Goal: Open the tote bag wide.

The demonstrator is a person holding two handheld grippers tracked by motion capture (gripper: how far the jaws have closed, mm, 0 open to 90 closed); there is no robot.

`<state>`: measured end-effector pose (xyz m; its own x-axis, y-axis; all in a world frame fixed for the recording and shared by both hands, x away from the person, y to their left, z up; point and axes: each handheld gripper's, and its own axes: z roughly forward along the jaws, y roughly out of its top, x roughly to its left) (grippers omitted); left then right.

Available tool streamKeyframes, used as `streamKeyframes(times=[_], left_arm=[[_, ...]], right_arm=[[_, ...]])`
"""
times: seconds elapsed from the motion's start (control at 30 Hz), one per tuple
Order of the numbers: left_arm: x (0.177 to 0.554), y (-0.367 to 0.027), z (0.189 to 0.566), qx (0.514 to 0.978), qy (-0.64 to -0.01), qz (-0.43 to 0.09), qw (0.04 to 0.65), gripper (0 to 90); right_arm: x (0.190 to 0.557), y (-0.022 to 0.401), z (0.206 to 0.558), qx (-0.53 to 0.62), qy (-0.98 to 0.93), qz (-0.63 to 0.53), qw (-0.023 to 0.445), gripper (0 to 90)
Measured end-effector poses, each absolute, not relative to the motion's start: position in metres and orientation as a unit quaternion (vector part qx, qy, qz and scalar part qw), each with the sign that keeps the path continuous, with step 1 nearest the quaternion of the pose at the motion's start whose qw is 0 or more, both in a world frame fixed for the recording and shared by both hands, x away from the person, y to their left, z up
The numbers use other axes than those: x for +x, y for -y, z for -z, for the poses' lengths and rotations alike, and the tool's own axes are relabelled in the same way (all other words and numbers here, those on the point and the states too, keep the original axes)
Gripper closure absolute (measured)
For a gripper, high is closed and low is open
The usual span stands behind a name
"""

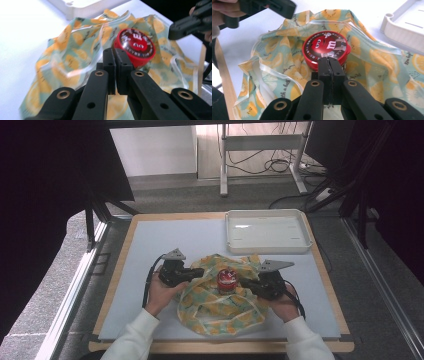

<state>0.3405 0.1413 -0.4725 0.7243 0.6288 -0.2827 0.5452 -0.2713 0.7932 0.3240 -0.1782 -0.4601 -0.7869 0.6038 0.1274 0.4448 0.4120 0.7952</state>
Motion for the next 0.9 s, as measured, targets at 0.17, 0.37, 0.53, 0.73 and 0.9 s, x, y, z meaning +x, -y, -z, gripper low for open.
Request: streamKeyframes(times=[0.17,0.37,0.53,0.73,0.9], left_arm=[[0.327,-0.156,0.469,0.79,-0.382,-0.063,0.475,87.1],[0.317,-0.177,0.471,0.784,-0.397,-0.075,0.472,82.1],[0.316,-0.181,0.474,0.784,-0.407,-0.091,0.46,52.8],[0.314,-0.18,0.469,0.785,-0.402,-0.089,0.463,34.2],[0.312,-0.178,0.469,0.789,-0.4,-0.082,0.459,30.9]], right_arm=[[0.327,0.182,0.457,0.315,-0.835,-0.442,0.096,86.6],[0.331,0.188,0.453,0.323,-0.831,-0.442,0.101,79.6],[0.333,0.185,0.453,0.326,-0.832,-0.436,0.107,60.2],[0.332,0.183,0.449,0.329,-0.831,-0.434,0.109,43.1],[0.33,0.18,0.449,0.339,-0.831,-0.427,0.111,35.1]])
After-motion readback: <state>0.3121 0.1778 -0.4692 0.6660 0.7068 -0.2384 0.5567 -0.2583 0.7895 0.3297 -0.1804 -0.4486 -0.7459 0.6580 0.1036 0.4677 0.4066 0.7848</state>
